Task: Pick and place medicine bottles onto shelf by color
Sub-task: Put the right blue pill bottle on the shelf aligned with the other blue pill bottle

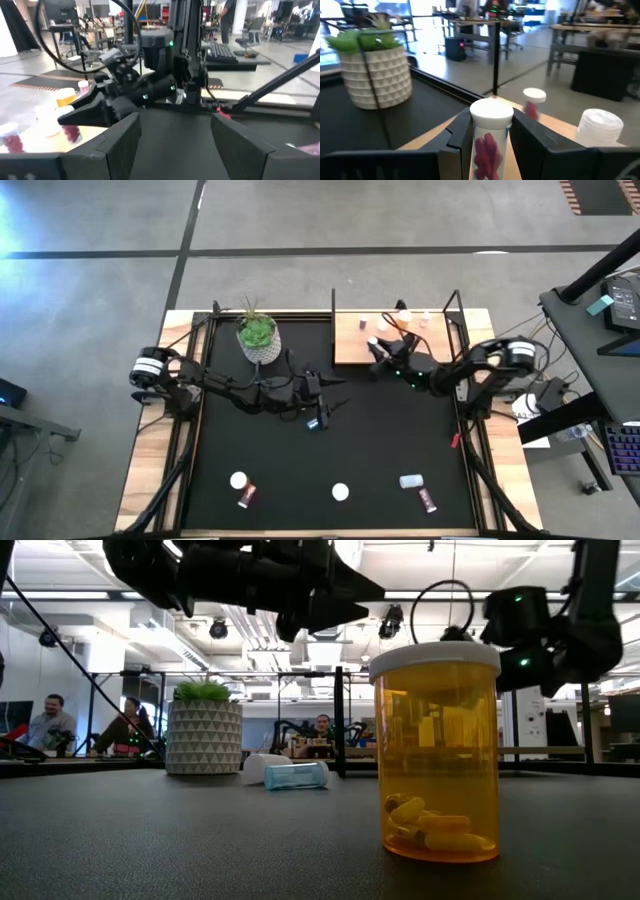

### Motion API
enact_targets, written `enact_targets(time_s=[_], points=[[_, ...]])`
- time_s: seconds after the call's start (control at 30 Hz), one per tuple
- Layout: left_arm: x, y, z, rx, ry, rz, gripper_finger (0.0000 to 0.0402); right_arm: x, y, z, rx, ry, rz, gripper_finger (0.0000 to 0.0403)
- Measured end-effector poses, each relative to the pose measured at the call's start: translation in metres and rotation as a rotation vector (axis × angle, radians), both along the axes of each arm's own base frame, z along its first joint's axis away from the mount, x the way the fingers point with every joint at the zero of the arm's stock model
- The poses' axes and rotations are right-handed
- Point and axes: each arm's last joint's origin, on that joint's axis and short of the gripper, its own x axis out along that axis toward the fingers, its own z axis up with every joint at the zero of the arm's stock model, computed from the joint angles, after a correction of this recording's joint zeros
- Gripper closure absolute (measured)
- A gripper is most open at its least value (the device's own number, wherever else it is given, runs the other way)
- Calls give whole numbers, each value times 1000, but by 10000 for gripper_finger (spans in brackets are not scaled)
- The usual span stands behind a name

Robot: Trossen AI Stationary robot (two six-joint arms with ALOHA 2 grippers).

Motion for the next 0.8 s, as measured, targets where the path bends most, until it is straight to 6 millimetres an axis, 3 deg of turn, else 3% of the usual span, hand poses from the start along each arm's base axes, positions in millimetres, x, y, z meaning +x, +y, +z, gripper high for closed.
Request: enact_targets(time_s=[0.43, 0.8], points=[[0, 0, -3, 4, 32, 0, 171, 20, -24, -29, 15, -41, -94, 300], [0, 0, -4, 5, 37, 0, 171, 32, -34, -38, -11, -18, -180, 300]])
